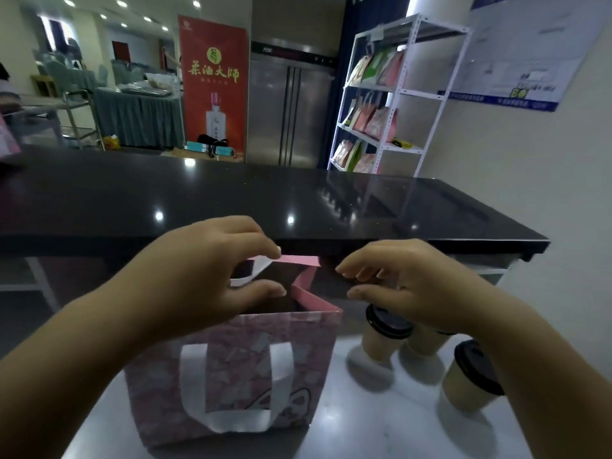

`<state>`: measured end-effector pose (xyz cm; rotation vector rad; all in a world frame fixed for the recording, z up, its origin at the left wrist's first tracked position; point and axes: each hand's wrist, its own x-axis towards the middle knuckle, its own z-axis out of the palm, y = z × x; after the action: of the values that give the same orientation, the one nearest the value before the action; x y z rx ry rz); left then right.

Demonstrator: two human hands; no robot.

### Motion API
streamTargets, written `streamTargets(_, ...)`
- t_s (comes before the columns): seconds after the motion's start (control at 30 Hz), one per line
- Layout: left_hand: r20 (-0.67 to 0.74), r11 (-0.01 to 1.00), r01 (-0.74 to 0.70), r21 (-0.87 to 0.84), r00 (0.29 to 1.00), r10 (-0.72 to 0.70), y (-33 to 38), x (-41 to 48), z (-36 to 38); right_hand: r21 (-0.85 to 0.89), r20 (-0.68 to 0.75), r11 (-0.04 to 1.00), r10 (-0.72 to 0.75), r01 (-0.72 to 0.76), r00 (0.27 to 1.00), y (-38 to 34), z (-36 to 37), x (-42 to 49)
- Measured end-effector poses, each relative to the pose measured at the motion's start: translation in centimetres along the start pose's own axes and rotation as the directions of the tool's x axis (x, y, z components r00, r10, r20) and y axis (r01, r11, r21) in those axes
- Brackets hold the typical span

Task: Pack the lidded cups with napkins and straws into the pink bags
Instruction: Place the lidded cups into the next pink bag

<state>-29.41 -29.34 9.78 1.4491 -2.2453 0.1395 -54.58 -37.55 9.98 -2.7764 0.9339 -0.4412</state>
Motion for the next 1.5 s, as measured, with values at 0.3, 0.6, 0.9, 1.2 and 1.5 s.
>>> streamTargets(0.3,0.018,0.998,-0.070,0.005,0.997,0.070,9.2,5.7,8.1,-0.152,0.192,0.963,0.250,-0.223,0.949,11.6,1.1,-6.5)
streamTargets(0.6,0.191,0.961,0.061,0.270,0.975,-0.116,11.2,8.0,16.0,-0.289,0.283,0.940,0.266,-0.182,0.921,18.3,6.1,-4.1)
streamTargets(0.9,0.232,0.925,0.150,0.349,0.942,-0.241,11.5,6.7,17.8,-0.201,0.421,0.961,0.261,-0.191,0.869,20.3,9.8,-1.1)
streamTargets(1.2,0.074,0.979,0.125,0.163,0.988,-0.138,12.0,5.9,12.8,-0.172,0.020,0.972,0.165,-0.159,0.986,17.0,4.0,-1.6)
streamTargets(1.5,-0.042,0.979,0.159,0.131,0.987,-0.155,8.4,4.2,4.5,0.010,-0.363,0.999,-0.034,0.041,0.931,8.2,-4.0,-0.1)
